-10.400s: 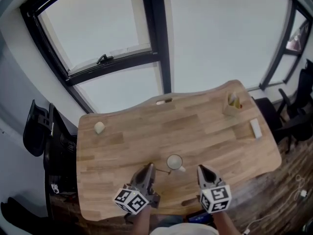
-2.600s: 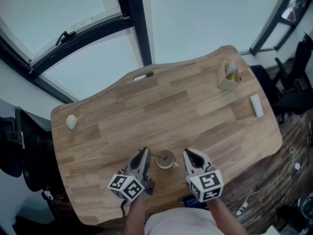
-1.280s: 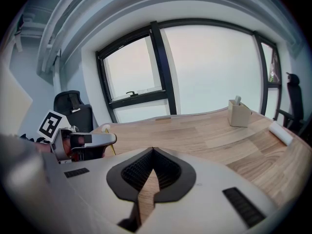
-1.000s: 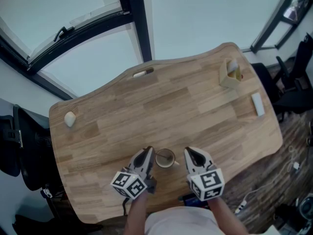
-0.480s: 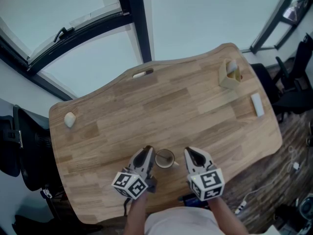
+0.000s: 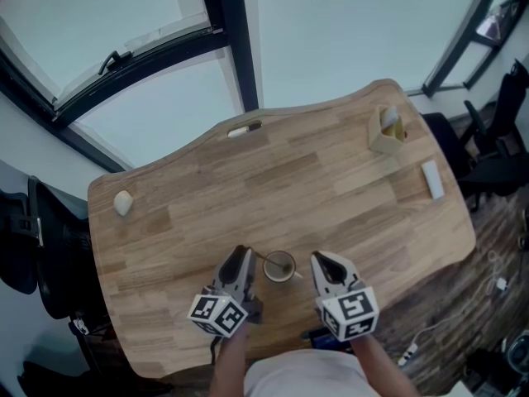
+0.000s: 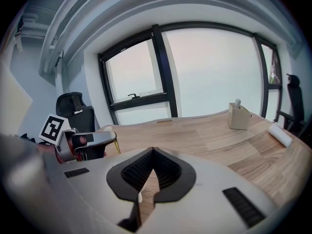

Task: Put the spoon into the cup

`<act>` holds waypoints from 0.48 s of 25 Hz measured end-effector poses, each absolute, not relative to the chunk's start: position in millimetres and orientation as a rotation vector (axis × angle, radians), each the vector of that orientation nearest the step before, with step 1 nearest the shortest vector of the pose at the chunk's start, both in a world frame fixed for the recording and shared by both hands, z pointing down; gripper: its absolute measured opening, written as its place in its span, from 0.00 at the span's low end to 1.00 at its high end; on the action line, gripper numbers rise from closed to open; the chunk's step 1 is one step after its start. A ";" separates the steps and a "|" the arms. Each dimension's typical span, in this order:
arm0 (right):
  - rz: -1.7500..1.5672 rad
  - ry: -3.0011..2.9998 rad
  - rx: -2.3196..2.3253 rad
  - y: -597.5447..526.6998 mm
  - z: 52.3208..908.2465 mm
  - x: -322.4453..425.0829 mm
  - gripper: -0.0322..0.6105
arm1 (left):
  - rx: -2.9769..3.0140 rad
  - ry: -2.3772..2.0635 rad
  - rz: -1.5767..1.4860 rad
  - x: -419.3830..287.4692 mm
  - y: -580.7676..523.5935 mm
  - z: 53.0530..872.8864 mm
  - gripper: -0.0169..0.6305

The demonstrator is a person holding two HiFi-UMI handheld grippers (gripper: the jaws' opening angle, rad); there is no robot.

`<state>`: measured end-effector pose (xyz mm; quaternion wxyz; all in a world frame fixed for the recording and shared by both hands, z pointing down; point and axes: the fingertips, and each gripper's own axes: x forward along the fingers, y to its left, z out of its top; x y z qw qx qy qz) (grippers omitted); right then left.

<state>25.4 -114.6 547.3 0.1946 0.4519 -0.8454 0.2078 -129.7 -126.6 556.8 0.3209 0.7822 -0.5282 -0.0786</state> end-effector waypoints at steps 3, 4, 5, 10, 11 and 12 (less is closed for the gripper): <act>0.576 -2.374 1.276 -110.7 542.3 26.4 0.05 | 2.051 -1.428 -0.198 -137.1 -123.1 552.7 0.15; 0.572 -2.374 1.281 -109.4 540.6 27.4 0.05 | 2.055 -1.454 -0.186 -140.1 -121.6 550.7 0.15; 0.569 -2.375 1.287 -108.5 538.8 28.4 0.05 | 2.063 -1.490 -0.169 -143.6 -120.3 547.6 0.15; 0.549 -2.394 1.317 -104.3 526.8 30.5 0.05 | 2.134 -1.611 -0.108 -153.2 -114.7 523.4 0.15; 0.546 -2.397 1.321 -101.9 524.5 30.9 0.05 | 2.148 -1.611 -0.106 -152.1 -113.0 518.9 0.15; 0.542 -2.402 1.328 -100.0 521.8 31.5 0.05 | 2.165 -1.609 -0.103 -149.9 -111.7 514.3 0.15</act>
